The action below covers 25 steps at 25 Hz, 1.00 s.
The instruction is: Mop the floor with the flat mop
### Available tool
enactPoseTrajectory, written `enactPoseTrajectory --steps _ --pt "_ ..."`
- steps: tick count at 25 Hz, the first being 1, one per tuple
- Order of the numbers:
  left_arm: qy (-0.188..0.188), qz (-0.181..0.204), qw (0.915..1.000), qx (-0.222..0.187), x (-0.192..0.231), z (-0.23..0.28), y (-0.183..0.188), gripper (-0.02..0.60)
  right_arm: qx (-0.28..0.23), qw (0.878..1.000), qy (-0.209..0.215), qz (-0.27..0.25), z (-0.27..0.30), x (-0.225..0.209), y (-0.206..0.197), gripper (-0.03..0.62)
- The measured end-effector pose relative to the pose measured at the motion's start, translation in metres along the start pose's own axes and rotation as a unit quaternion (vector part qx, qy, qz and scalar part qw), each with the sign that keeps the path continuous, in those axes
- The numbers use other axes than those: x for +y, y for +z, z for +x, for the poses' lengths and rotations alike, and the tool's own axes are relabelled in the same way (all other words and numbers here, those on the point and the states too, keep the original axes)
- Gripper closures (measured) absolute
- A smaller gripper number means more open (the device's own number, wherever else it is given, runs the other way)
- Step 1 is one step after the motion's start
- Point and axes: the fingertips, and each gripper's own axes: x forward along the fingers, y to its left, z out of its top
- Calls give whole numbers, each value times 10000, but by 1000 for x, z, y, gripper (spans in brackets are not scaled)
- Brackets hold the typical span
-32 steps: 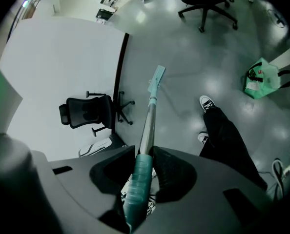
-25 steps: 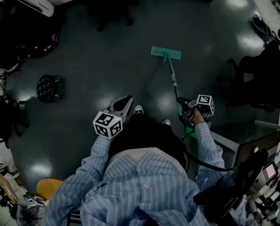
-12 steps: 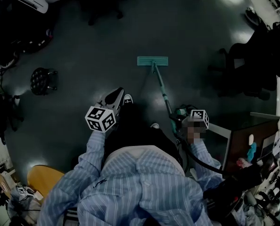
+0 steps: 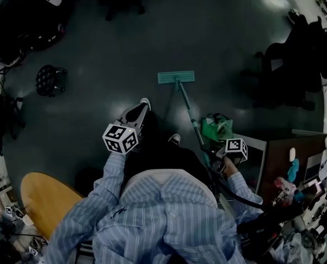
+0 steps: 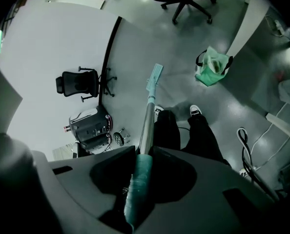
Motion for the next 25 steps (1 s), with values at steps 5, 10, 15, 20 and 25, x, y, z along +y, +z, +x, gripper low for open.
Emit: enactPoseTrajectory --steps 5,10,15,20,25 --pt "25 -4 10000 22 -25 -18 -29 566 84 9999 -87 -50 -25 -39 -25 476" --pt "45 23 10000 22 -43 -29 -43 566 -30 10000 -78 -19 -47 -63 -35 476" --pt "50 89 9999 -33 -50 -29 -46 566 20 9999 38 -108 -46 -65 -33 476" --pt "61 104 9999 -42 -51 -24 -46 566 297 9992 58 -273 -38 -53 -35 474" --pt "55 69 10000 24 -44 -18 -44 566 345 9990 178 -227 -26 -35 -27 474"
